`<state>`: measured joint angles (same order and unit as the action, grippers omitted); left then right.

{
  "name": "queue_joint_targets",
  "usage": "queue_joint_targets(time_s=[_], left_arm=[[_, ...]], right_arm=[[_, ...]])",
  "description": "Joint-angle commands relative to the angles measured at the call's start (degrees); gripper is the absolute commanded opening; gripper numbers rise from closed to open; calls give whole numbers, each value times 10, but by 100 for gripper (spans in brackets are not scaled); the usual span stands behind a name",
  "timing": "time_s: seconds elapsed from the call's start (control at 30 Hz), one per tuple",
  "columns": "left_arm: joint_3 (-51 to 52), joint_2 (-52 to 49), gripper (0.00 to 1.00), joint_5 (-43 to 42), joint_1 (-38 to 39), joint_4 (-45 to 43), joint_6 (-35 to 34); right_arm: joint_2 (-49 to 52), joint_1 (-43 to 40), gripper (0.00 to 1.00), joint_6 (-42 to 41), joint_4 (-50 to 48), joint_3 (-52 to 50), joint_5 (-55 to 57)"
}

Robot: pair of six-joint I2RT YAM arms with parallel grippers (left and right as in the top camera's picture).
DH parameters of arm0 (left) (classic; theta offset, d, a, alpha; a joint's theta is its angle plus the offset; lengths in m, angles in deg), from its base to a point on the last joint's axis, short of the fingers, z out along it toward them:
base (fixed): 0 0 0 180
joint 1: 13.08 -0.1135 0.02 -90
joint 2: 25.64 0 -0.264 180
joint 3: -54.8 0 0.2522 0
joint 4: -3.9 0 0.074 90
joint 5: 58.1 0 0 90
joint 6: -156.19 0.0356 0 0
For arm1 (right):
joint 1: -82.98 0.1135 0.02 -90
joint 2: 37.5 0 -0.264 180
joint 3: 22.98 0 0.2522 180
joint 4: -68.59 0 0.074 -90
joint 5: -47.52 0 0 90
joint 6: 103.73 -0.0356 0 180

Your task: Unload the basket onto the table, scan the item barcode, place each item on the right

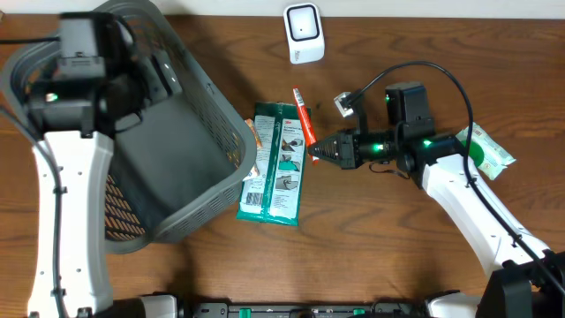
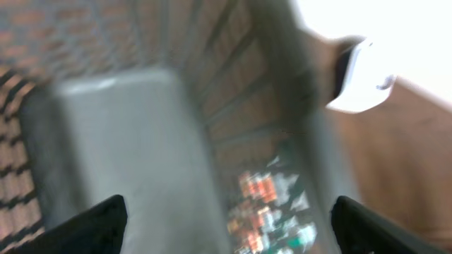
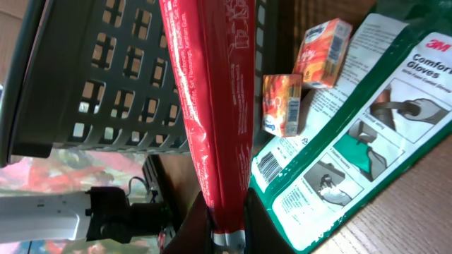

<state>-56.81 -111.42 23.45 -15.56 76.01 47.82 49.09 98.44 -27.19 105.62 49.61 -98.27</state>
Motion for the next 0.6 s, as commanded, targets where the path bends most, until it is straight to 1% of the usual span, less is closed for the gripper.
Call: queue_joint_targets(time_s=[0.0,0.03,0.07,0.2,0.3,0.47,0.57], left_arm=[[-48,70,45,-171,3,-37,-20],[-48,78,12,-187,11,-35,-32],[-48,85,7,-195,25,-27,-47],[-43,87,7,-192,100,15,-56],[-19,71,7,-164,165,25,-75],[12,24,7,-60,276,25,-114],[12,-15,8,15,336,26,-153]], right_arm=[[-3,-23,1,-6,0,6,-10],[-3,-32,1,-7,-1,6,-10],[-3,-42,1,-7,-2,6,-10],[-3,-99,1,-13,0,6,-10],[-3,-146,1,-12,15,6,-10],[-3,-202,1,24,52,6,-6],[-3,-213,1,27,74,6,35]])
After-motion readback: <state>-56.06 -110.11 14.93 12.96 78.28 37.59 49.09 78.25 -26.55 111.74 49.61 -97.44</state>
